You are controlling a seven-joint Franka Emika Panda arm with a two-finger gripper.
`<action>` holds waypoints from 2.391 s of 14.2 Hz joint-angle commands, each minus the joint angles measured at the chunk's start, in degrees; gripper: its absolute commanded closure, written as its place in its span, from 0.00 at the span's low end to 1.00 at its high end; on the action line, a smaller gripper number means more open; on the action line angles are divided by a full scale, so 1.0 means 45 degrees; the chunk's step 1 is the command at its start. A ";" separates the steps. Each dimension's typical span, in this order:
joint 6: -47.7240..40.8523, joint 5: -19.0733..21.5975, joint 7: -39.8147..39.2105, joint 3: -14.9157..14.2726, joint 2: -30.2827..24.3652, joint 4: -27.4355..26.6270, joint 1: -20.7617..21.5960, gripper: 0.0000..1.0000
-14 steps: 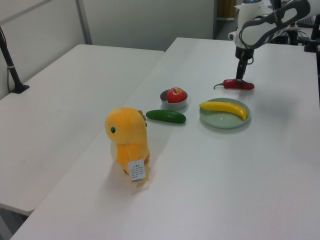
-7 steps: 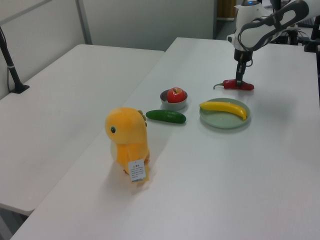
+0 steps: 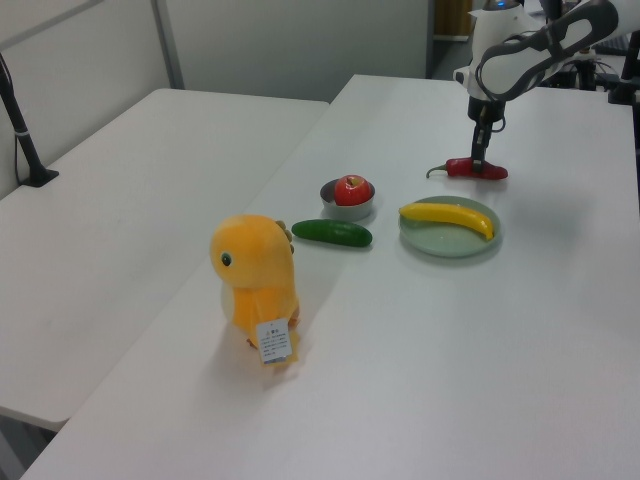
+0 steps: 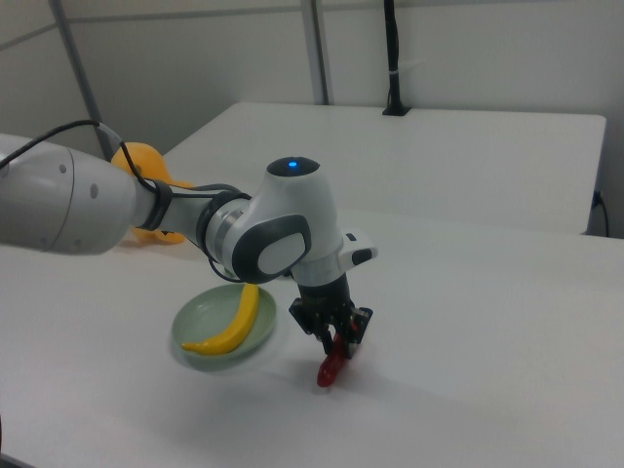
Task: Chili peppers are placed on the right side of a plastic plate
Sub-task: 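Lift the chili pepper and carry it toward the green plate's rim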
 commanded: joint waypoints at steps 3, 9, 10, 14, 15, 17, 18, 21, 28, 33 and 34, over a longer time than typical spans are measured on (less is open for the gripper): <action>-0.1272 0.0265 -0.0229 0.0011 -0.1464 -0.0082 -0.0061 1.00; -0.1801 0.1744 -0.0229 0.0341 -0.1642 -0.0199 0.0076 1.00; -0.1801 0.2059 -0.0229 0.0401 -0.1622 -0.0237 0.0076 1.00; -0.1743 0.2531 -0.0268 0.0538 -0.1272 -0.0530 0.0095 1.00; -0.1665 0.2550 -0.0287 0.0558 -0.1213 -0.0550 0.0095 1.00; -0.1625 0.2550 -0.0482 0.0694 -0.0959 -0.0570 0.0076 1.00; -0.1606 0.2550 -0.0483 0.0791 -0.0919 -0.0570 0.0076 1.00; -0.1275 0.2550 -0.0483 0.0929 -0.0783 -0.0609 0.0076 0.99; -0.1391 0.2491 -0.0464 0.0929 -0.0782 -0.0550 0.0076 0.11; -0.1391 0.2511 -0.0288 0.0929 -0.0918 -0.0472 0.0076 0.00; -0.1391 0.2492 -0.0268 0.0929 -0.1035 -0.0433 0.0076 0.00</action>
